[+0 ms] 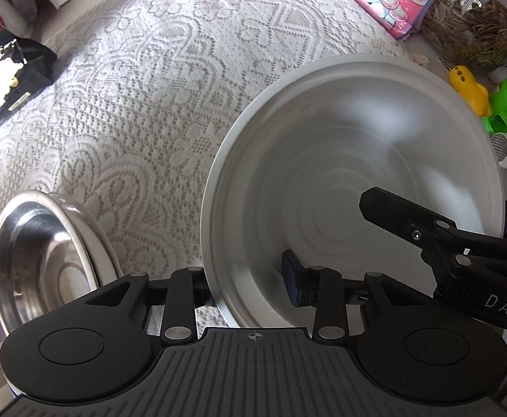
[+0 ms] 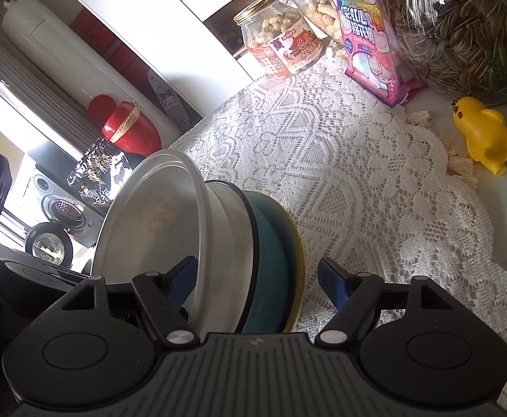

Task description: Organize plates and bowls

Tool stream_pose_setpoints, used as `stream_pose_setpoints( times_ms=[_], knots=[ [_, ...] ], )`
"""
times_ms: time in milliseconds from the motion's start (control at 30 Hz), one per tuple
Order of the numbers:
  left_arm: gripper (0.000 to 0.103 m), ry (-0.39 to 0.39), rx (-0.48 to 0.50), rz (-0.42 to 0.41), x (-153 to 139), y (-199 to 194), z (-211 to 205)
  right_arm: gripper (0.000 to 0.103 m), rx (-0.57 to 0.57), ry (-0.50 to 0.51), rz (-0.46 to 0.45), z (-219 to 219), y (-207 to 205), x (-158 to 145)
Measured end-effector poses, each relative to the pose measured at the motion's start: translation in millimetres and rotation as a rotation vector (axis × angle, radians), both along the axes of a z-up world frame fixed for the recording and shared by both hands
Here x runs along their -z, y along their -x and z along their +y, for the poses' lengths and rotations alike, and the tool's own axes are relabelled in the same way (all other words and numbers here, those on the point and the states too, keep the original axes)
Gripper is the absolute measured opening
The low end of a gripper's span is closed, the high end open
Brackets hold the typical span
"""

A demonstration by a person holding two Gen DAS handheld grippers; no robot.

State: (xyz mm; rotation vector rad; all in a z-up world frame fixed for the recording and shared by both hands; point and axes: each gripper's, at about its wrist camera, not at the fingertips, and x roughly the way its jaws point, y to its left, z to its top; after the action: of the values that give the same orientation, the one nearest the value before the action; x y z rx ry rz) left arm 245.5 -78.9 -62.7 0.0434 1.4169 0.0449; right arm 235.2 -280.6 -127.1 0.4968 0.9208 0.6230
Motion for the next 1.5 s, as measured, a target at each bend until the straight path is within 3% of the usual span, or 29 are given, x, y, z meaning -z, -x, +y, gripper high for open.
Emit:
stream_pose_setpoints(
  times_ms=[333,567,667,833,1000,1100,1267,1400,1433,1500],
  knots=[
    [0.037,0.054,0.001,-0.032,1.2,3.0,7.2,0.078,-0.016,0.012,-0.004,2.0,-1.5,-7.5],
    [0.035,0.213,-0.065,-0.033,7.7,3.2,35.4,0.078,-0.032,0.038,-0.022,8.4,-4.0,-17.7],
    [0.036,0.247,-0.072,-0.047,9.0,6.4,41.1,0.079,-0.04,0.048,-0.024,12.2,-2.6,-16.6],
    [0.037,0.275,-0.067,-0.064,9.9,8.2,45.6,0.079,-0.045,0.055,-0.007,15.3,-3.5,-12.2],
    [0.041,0.271,-0.077,-0.136,7.7,8.8,53.2,0.079,-0.044,0.059,-0.004,15.5,-3.6,-11.0],
    [0.035,0.283,-0.077,-0.13,8.3,7.9,52.8,0.079,-0.044,0.062,-0.008,16.0,-3.6,-12.8],
    [0.035,0.298,-0.056,-0.124,12.7,4.0,53.6,0.08,-0.043,0.074,-0.007,19.2,-3.9,-15.5],
    [0.048,0.3,-0.073,-0.109,16.3,3.9,58.3,0.08,-0.043,0.117,-0.02,21.6,-3.8,-19.9],
    [0.047,0.301,-0.074,-0.106,16.6,4.5,57.9,0.082,-0.044,0.129,-0.027,22.1,-3.3,-21.9],
    [0.034,0.325,-0.074,-0.08,17.1,6.1,56.1,0.082,-0.053,0.145,-0.033,22.3,-3.3,-24.5]
  ],
)
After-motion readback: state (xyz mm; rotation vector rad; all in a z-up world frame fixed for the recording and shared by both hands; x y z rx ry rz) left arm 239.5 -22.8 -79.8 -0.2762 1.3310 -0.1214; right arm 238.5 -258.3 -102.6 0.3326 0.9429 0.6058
